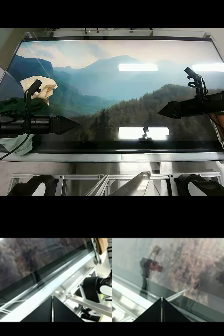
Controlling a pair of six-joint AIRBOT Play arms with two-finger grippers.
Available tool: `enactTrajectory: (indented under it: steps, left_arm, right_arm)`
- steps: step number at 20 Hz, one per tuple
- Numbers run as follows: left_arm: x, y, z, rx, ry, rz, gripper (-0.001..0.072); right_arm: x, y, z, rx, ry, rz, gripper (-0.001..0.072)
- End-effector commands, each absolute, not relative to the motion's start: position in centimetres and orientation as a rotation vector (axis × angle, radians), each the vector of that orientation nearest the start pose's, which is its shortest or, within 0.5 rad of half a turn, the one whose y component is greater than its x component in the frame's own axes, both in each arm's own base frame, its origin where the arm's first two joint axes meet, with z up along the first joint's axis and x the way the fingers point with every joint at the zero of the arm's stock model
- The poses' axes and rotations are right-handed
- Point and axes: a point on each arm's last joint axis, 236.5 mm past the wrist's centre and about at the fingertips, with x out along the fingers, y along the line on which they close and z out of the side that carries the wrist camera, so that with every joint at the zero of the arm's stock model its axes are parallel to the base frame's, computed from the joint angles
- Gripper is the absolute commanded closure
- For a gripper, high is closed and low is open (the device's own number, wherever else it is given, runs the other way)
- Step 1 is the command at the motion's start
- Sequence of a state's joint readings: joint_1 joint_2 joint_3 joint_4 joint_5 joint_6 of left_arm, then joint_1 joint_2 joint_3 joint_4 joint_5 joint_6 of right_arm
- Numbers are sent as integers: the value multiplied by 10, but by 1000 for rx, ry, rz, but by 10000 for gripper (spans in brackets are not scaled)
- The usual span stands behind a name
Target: Fold the shirts.
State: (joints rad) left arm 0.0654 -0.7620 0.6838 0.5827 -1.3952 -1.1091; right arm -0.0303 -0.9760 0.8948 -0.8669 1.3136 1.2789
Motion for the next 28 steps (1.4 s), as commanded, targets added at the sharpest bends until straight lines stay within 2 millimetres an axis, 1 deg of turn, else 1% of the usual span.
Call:
enactTrajectory:
  steps: [1,3,4,5,6,7,8,9,10,11,12,13,14,15,16,18,19,22,23,26,28]
  left_arm:
    - [222,-180,93,-510,1103,-867,681]
    - [226,-178,93,-500,1090,-853,682]
    - [235,-168,90,-440,1084,-814,691]
    - [250,-149,89,-344,1088,-750,691]
    - [268,-125,90,-259,1095,-665,689]
    - [294,-93,95,-168,1094,-552,624]
    - [317,-63,101,-95,1089,-451,383]
    - [350,-20,112,-1,1073,-322,23]
    - [375,13,120,70,1063,-230,-12]
    - [399,47,127,139,1065,-141,-12]
    - [419,76,128,190,1076,-70,-12]
    - [437,101,125,227,1092,-13,-12]
    - [454,121,117,228,1105,19,-12]
    - [469,132,104,203,1113,27,-12]
    - [481,145,85,191,1136,37,-13]
    - [497,161,49,166,1183,44,-13]
    - [503,166,31,157,1207,42,-13]
    - [515,170,-14,124,1268,30,-13]
    - [519,168,-29,95,1284,12,-13]
    - [525,150,-70,1,1333,-62,-13]
    - [525,140,-91,-39,1364,-100,-13]
  right_arm:
    - [284,140,62,396,1231,595,695]
    - [284,140,62,396,1231,595,695]
    - [284,140,62,396,1230,595,696]
    - [284,140,62,396,1231,595,695]
    - [284,140,62,396,1231,595,695]
    - [284,140,62,396,1231,595,696]
    - [284,140,62,396,1231,595,695]
    - [284,140,62,397,1231,595,695]
    - [284,140,62,397,1232,595,695]
    - [284,140,61,397,1233,595,695]
    - [284,140,61,398,1233,595,695]
    - [284,140,61,398,1234,595,695]
    - [284,140,61,398,1234,595,695]
    - [284,140,61,398,1234,595,695]
    - [284,140,61,398,1234,595,695]
    - [284,140,61,398,1234,595,695]
    - [284,140,61,398,1234,595,695]
    - [284,140,61,398,1234,595,695]
    - [284,140,61,398,1234,595,695]
    - [284,140,61,398,1234,595,695]
    - [284,140,61,398,1234,595,695]
